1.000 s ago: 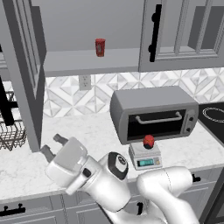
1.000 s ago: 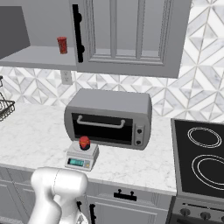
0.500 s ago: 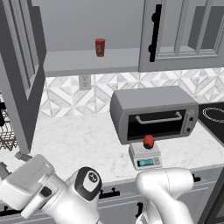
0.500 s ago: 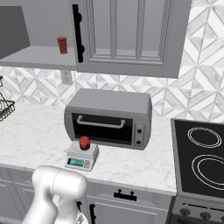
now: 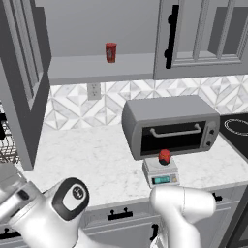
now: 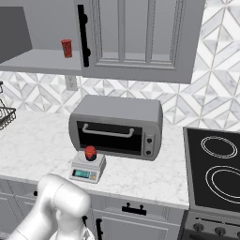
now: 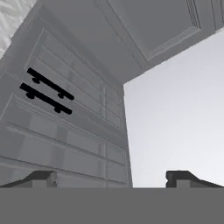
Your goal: Pick the jam and place it on the digital scale for weighing, and close the cabinet.
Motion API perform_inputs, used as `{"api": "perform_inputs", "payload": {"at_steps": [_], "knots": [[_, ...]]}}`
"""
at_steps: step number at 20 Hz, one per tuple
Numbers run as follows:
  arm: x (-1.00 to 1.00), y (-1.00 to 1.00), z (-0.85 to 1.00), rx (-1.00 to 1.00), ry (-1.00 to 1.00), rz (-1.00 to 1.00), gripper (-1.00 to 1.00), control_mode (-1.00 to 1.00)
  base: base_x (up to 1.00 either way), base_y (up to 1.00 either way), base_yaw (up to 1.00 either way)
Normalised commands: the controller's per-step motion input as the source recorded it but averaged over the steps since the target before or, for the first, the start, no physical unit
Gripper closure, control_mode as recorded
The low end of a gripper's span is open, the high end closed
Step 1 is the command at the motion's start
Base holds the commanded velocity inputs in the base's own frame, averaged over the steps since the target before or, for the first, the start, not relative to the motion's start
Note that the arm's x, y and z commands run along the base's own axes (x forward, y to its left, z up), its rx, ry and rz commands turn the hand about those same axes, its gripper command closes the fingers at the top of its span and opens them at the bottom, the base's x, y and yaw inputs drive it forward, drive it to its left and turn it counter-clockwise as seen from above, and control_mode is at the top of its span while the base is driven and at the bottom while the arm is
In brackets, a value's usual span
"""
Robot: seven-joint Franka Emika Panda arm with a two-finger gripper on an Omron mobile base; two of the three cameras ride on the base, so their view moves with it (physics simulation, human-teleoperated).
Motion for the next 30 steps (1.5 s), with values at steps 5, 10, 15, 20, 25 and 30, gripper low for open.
{"api": "perform_inputs", "payload": {"at_steps": [5, 10, 15, 20, 25, 30], "knots": [[0.21, 0.05, -0.3, 0.53, 0.02, 0.08, -1.0, -1.0, 0.0, 0.0, 0.0], [0.15, -0.37, -0.09, 0.49, 0.01, -0.01, -1.0, -1.0, 0.0, 0.0, 0.0], [0.23, -0.98, 0.02, 0.55, 0.26, -0.1, -1.0, -1.0, 0.0, 0.0, 0.0], [0.81, -0.56, -0.06, 0.29, 0.39, -0.37, -1.0, -1.0, 0.0, 0.0, 0.0], [0.71, -0.62, -0.04, 0.22, 0.4, -0.43, -1.0, -1.0, 0.0, 0.0, 0.0], [0.98, -0.53, 0.0, 0.14, 0.36, -0.25, -1.0, -1.0, 0.0, 0.0, 0.0]]}}
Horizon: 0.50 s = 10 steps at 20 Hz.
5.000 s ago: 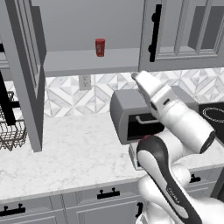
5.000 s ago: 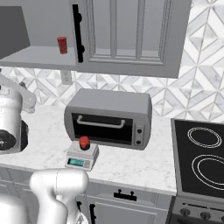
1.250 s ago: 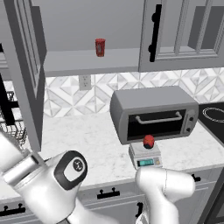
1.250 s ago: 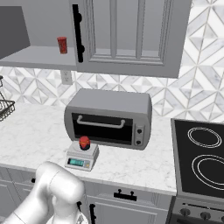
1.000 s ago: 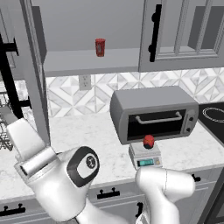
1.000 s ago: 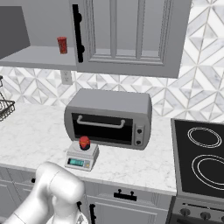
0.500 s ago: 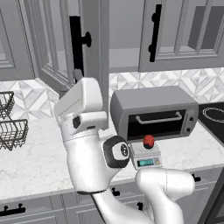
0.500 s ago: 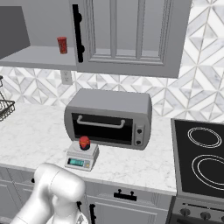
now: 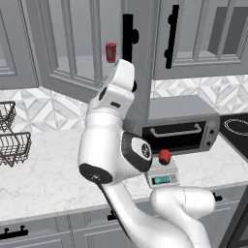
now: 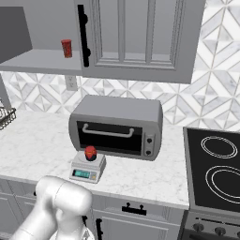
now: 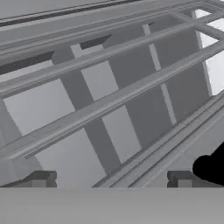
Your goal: Pick the jam and place it on the digital scale for weighing, and close the cabinet.
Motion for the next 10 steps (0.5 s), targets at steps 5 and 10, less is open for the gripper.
{"api": "perform_inputs", "payload": {"at_steps": [5, 10], "knots": [[1.0, -0.35, 0.0, 0.08, 0.11, -0.01, -1.0, -1.0, 0.0, 0.0, 0.0], [0.96, -0.46, -0.03, 0.11, 0.05, 0.02, -1.0, -1.0, 0.0, 0.0, 0.0]]}}
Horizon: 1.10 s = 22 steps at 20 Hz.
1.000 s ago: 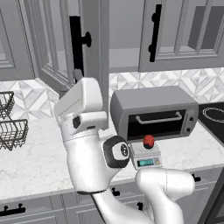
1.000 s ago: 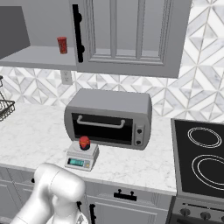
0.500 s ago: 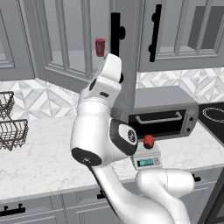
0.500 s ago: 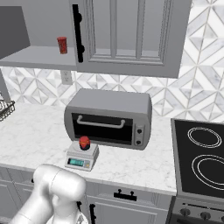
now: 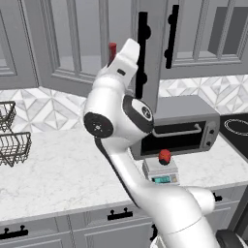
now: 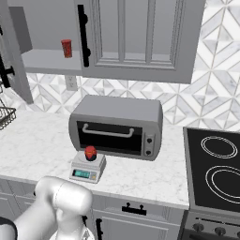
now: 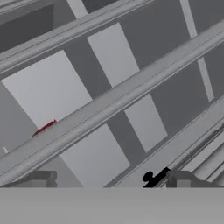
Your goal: Pick the jam and place it on the digital scale for weighing, and close the cabinet.
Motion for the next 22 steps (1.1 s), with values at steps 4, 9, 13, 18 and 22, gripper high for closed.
{"api": "perform_inputs", "payload": {"at_steps": [4, 9, 13, 18, 22], "knots": [[1.0, -0.39, -0.1, 0.09, 0.05, 0.05, -1.0, -1.0, 0.0, 0.0, 0.0], [1.0, -0.31, -0.11, 0.06, 0.01, 0.07, -1.0, -1.0, 0.0, 0.0, 0.0], [0.98, -0.31, -0.07, 0.07, 0.04, 0.07, -1.0, -1.0, 0.0, 0.0, 0.0], [0.99, -0.29, -0.12, 0.06, 0.01, 0.07, -1.0, -1.0, 0.0, 0.0, 0.0], [0.98, -0.11, -0.15, 0.01, 0.02, 0.05, -1.0, -1.0, 0.0, 0.0, 0.0]]}}
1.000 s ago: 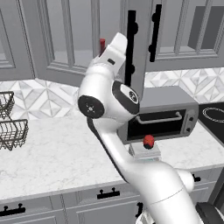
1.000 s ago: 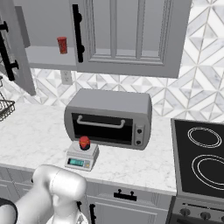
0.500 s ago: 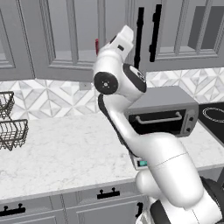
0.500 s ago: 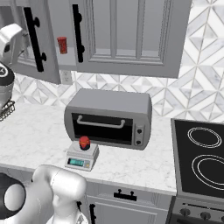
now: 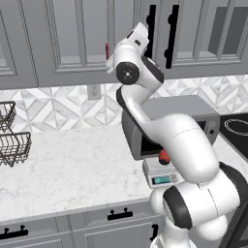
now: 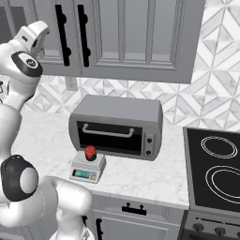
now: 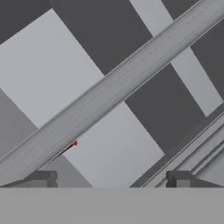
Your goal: Pick the jam and place it on the digital scale for weighing, and close the cabinet.
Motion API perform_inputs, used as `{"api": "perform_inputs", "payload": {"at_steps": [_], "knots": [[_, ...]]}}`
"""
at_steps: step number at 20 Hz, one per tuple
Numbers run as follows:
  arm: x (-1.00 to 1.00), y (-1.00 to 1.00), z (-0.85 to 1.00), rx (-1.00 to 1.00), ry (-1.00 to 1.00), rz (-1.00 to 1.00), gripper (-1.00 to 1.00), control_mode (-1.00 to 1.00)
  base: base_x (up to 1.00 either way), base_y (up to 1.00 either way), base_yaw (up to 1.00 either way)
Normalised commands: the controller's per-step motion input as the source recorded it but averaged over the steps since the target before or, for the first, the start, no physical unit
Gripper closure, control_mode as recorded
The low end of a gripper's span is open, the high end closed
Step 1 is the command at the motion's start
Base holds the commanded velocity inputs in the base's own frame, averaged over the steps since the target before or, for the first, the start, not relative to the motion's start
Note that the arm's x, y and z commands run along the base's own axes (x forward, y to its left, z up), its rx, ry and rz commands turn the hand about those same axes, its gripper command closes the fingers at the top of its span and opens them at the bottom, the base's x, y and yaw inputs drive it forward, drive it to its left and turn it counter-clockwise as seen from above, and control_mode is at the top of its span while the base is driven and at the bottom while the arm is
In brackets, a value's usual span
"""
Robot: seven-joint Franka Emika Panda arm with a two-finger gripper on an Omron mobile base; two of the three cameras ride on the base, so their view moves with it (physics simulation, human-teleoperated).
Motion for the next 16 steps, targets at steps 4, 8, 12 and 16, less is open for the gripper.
{"api": "perform_inputs", "payload": {"at_steps": [4, 8, 12, 16], "knots": [[0.96, -0.01, -0.46, 0.0, 0.0, 0.03, -1.0, -1.0, 0.0, 0.0, 0.0], [0.97, 0.0, -0.62, 0.0, 0.04, 0.05, -1.0, -1.0, 0.0, 0.0, 0.0], [0.74, -0.05, -0.73, 0.02, 0.11, 0.07, -1.0, -1.0, 0.0, 0.0, 0.0], [0.77, -0.06, -0.83, 0.03, 0.11, 0.07, -1.0, -1.0, 0.0, 0.0, 0.0]]}}
